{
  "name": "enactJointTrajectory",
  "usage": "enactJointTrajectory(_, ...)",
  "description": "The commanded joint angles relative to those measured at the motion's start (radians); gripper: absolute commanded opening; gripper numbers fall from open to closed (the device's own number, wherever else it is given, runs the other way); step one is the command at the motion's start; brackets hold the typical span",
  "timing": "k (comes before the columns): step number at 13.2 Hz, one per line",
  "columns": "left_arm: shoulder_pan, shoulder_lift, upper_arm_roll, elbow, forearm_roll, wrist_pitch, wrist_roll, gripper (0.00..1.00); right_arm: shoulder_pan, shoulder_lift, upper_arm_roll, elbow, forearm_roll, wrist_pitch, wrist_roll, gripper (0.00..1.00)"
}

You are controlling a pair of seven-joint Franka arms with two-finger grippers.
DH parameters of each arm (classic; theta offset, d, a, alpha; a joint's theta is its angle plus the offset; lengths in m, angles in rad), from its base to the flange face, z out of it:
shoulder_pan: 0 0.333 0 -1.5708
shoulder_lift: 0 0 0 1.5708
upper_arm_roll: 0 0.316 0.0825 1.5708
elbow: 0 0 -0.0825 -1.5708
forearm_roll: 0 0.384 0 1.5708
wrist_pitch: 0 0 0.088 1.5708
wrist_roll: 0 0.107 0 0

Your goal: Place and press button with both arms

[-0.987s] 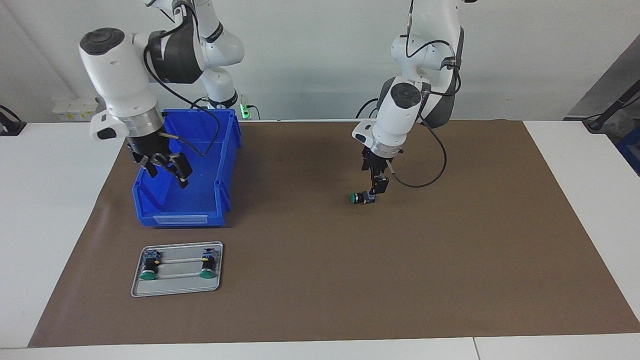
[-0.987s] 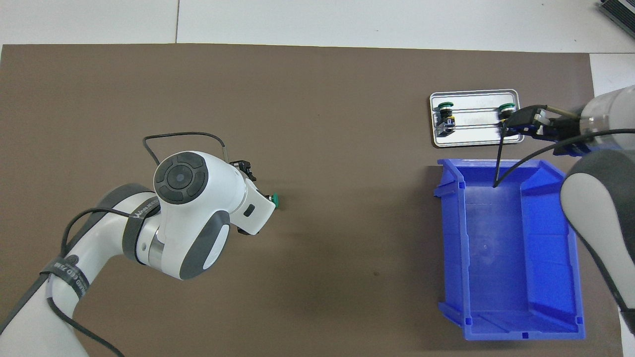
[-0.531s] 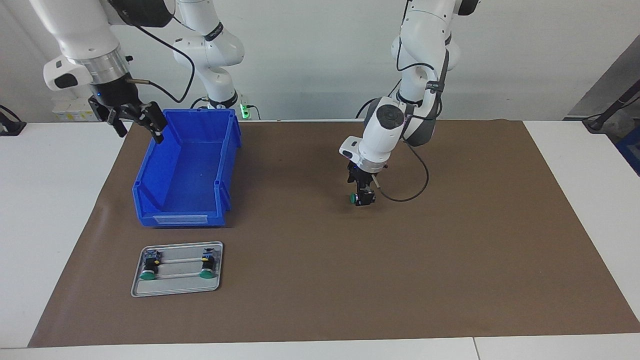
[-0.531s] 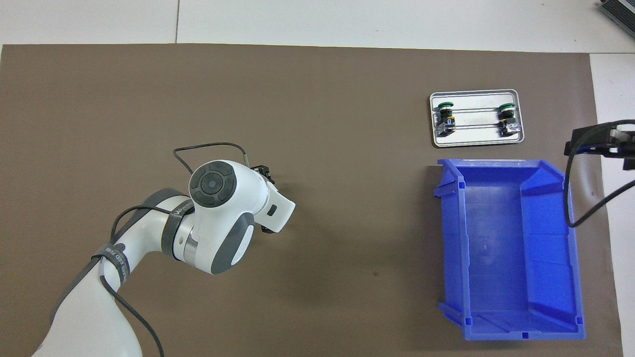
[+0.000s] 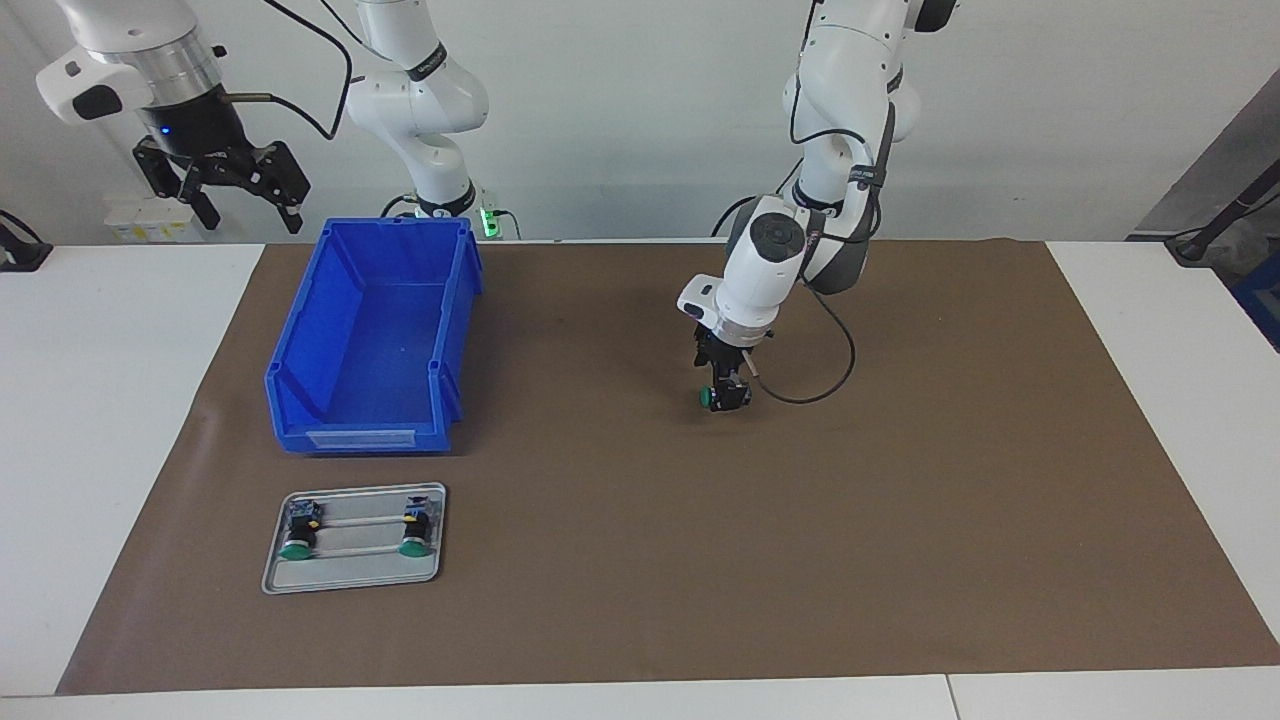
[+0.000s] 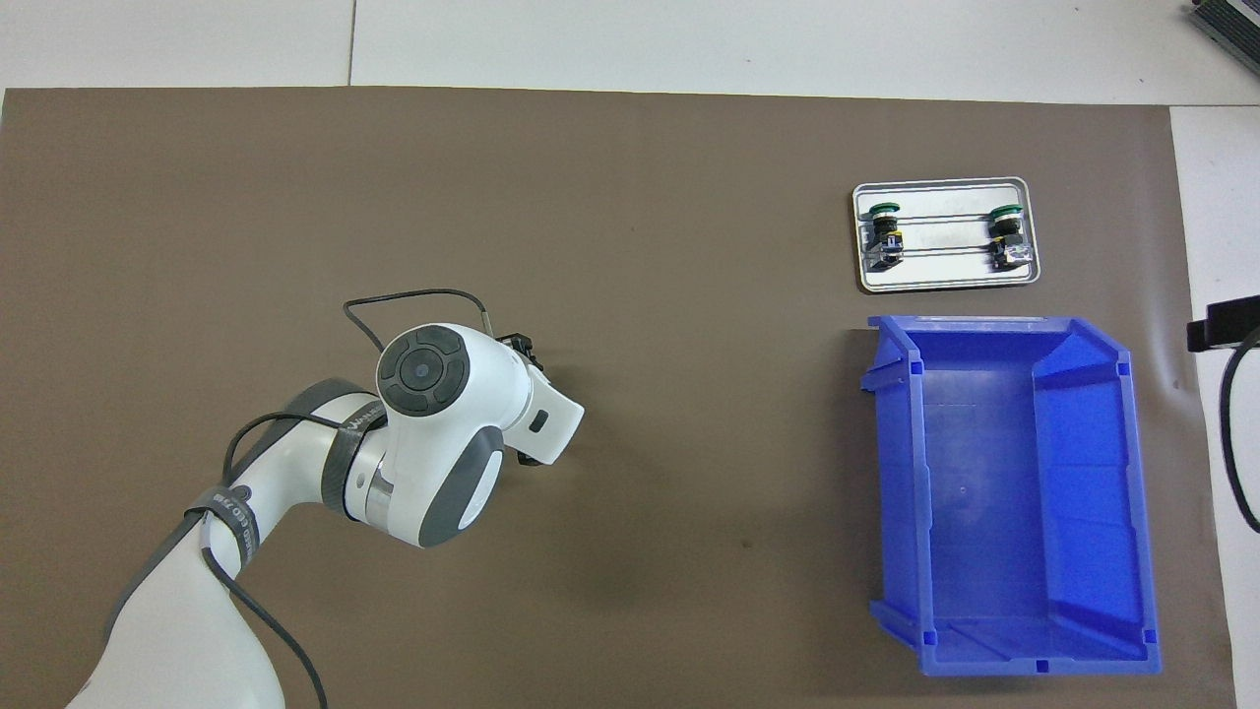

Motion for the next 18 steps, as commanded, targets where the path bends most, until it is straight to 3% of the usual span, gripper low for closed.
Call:
enactJointTrajectory(1, -0.015, -0.007, 0.013, -0.052, -0.016, 0.078, -0.003, 0.92, -0.006, 0.027, 0.006, 0.006, 0.007, 0.001, -0.026, 1.0)
enactJointTrajectory(5, -0.015, -0.007, 0.013, -0.052, -0.016, 0.073, 0.0, 0.77, -0.004, -0.029, 0.004, -0.125, -0.003, 0.066, -0.029, 1.0)
enactJointTrajectory(6, -0.015, -0.008, 0.013, -0.052, -0.016, 0.073, 0.003, 0.75, -0.001, -0.031, 0.004, -0.127, -0.003, 0.066, -0.03, 1.0)
enactJointTrajectory(8, -0.015, -0.007, 0.013, -0.051, -0.016, 0.078, 0.01, 0.64, -0.01, -0.031, 0.004, -0.124, -0.001, 0.064, -0.022, 1.0)
enactJointTrajectory(12, -0.01, -0.007, 0.015, -0.052, -0.016, 0.078, 0.045, 0.63, 0.005, -0.037, 0.003, -0.129, -0.005, 0.07, -0.032, 1.0)
enactJointTrajectory(15, -0.009, -0.007, 0.015, -0.052, -0.016, 0.079, 0.068, 0.63, 0.006, 0.024, 0.007, -0.068, -0.03, 0.084, -0.035, 1.0)
enactJointTrajectory(16, -0.007, -0.007, 0.015, -0.052, -0.016, 0.083, 0.08, 0.66, 0.008, 0.051, 0.015, -0.045, -0.033, 0.084, -0.035, 1.0)
enactJointTrajectory(18, -0.006, 0.001, 0.013, -0.051, -0.016, 0.089, 0.097, 0.88, 0.01, 0.043, 0.02, -0.057, -0.027, 0.072, -0.026, 1.0)
